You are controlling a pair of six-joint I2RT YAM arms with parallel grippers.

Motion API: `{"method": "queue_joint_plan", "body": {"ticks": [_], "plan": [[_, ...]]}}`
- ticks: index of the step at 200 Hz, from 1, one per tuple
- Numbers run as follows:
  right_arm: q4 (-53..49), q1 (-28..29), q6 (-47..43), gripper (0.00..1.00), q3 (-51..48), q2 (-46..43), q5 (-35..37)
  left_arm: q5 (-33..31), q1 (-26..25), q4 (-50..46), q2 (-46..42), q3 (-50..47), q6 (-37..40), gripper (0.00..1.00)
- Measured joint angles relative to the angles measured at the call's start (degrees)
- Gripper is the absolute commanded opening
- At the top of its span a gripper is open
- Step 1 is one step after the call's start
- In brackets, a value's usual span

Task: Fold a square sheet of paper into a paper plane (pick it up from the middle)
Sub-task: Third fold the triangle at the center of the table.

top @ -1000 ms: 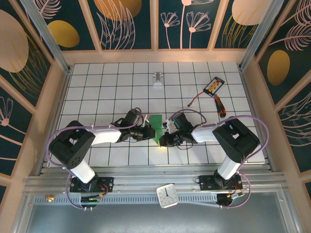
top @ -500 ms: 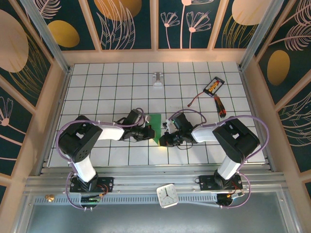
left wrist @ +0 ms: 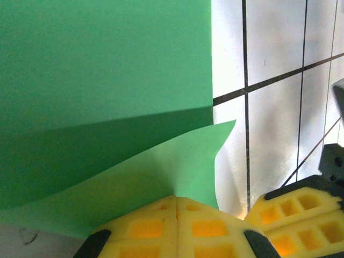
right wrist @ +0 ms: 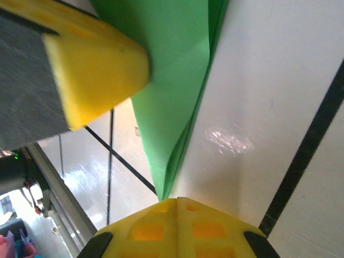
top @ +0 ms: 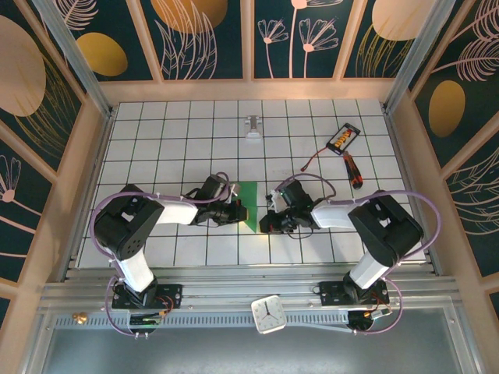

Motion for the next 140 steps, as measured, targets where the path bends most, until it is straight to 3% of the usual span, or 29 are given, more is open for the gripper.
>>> {"method": "queue_joint_plan", "body": {"ticks": [140], "plan": [[1.49, 1.70, 1.49, 0.00, 7.02, 8.74, 0.37, 0.52, 0.02, 1.01, 0.00, -0.48, 0.44, 0.00]]}}
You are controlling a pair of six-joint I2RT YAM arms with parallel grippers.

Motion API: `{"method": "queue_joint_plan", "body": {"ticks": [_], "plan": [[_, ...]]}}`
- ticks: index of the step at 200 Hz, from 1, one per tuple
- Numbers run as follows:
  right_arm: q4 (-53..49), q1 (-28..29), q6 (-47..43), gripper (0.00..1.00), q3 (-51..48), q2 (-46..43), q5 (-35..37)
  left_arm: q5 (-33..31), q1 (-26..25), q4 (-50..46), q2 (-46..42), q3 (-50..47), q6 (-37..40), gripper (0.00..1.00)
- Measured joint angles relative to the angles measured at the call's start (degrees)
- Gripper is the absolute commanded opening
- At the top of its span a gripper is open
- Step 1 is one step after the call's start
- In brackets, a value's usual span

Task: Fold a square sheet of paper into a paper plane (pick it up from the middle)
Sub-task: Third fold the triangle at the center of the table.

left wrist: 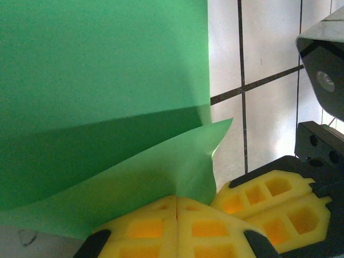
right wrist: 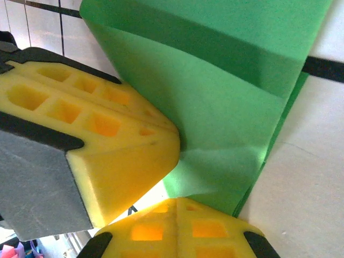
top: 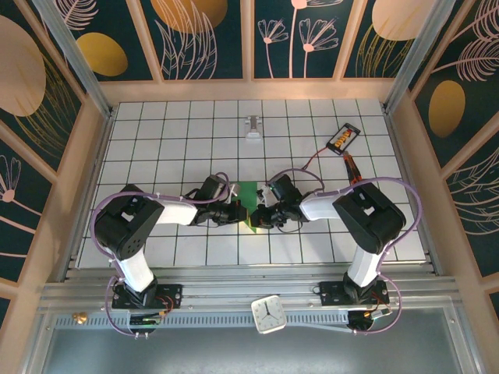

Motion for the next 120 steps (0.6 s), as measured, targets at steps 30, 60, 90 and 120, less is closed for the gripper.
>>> {"method": "queue_joint_plan", "body": {"ticks": [30, 60, 90, 120], "plan": [[0.48, 0.22, 0.04, 0.00, -0.79, -0.59, 1.49, -0.09, 0.00, -0.02, 0.00, 0.02, 0.22, 0.00], [0.55, 0.66, 0.20, 0.00, -1.11, -1.09, 2.99, -0.37, 0.00, -0.68, -0.02, 0.33, 0.44, 0.00], [0.63, 0.83, 0.24, 0.00, -1.38, -1.20, 3.52, -0.59, 0.00, -1.38, -0.07, 0.61, 0.87, 0.03], [1.01, 0.85, 0.42, 0.00, -1.60, -1.29, 3.63, -0.57, 0.13, -1.42, -0.07, 0.61, 1.11, 0.06]]}}
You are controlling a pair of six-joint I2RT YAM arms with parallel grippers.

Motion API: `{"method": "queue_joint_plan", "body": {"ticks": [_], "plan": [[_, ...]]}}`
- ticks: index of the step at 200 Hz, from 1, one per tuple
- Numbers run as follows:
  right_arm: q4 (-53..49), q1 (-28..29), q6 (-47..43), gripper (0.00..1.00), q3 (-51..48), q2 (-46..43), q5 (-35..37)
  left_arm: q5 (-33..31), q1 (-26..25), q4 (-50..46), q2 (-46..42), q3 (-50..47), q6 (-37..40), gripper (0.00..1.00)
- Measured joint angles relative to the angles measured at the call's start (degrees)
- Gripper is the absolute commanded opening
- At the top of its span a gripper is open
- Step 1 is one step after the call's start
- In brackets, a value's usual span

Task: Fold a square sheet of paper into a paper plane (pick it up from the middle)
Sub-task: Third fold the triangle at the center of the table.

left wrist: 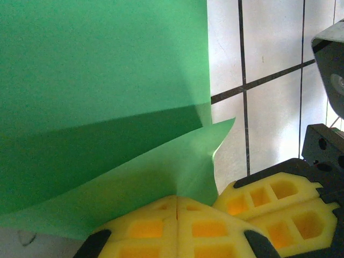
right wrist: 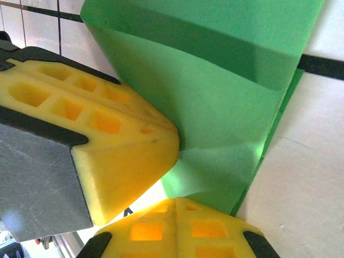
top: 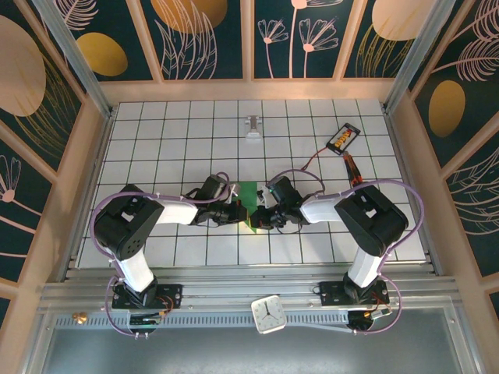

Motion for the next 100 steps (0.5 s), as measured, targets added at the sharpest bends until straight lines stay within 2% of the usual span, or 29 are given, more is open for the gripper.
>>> {"method": "queue_joint_plan", "body": {"ticks": [34, 100], "plan": [[0.00, 0.00, 0.00, 0.00, 0.00, 0.00, 0.02, 0.72, 0.94, -0.11, 0.00, 0.00, 0.26, 0.10], [0.02, 0.11, -0.02, 0.00, -0.31, -0.33, 0.61, 1.97, 3.76, -0.11, 0.00, 0.00, 0.87, 0.11]]}}
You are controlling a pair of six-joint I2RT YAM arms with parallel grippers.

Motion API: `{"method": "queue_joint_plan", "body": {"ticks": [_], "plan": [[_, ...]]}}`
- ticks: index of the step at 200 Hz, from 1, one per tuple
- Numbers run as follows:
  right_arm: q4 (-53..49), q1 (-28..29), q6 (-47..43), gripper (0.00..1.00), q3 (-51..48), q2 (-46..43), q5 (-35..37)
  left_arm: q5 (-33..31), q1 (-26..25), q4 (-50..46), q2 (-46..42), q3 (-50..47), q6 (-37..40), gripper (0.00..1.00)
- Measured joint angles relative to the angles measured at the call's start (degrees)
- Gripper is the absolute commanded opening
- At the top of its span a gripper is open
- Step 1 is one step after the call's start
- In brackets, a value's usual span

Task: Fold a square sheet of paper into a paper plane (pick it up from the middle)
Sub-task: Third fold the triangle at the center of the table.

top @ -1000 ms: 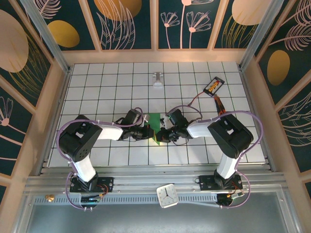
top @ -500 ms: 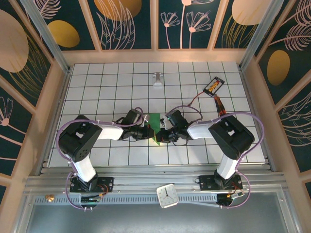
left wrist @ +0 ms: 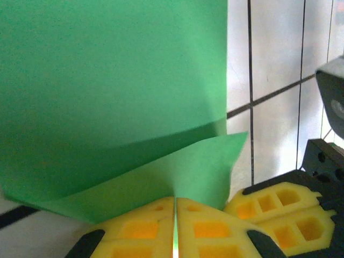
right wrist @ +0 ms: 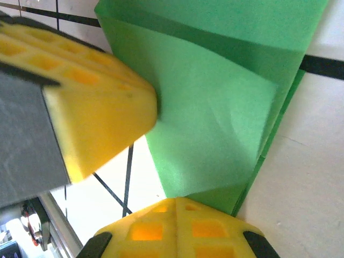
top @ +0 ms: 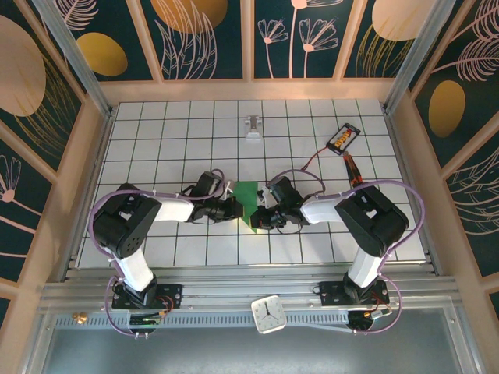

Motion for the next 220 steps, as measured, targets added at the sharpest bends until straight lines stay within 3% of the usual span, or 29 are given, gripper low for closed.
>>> {"method": "queue_joint_plan", "body": {"ticks": [147, 220], "plan": [[-0.92, 0.26, -0.22, 0.00, -0.46, -1.16, 2.03, 1.84, 8.07, 0.24, 0.44, 0.00, 2.38, 0.14], [-2.08, 0.26, -0.68, 0.00, -2.25, -3.96, 3.85, -0.66, 10.86, 0.57, -4.33, -2.12, 2.29, 0.29]]}}
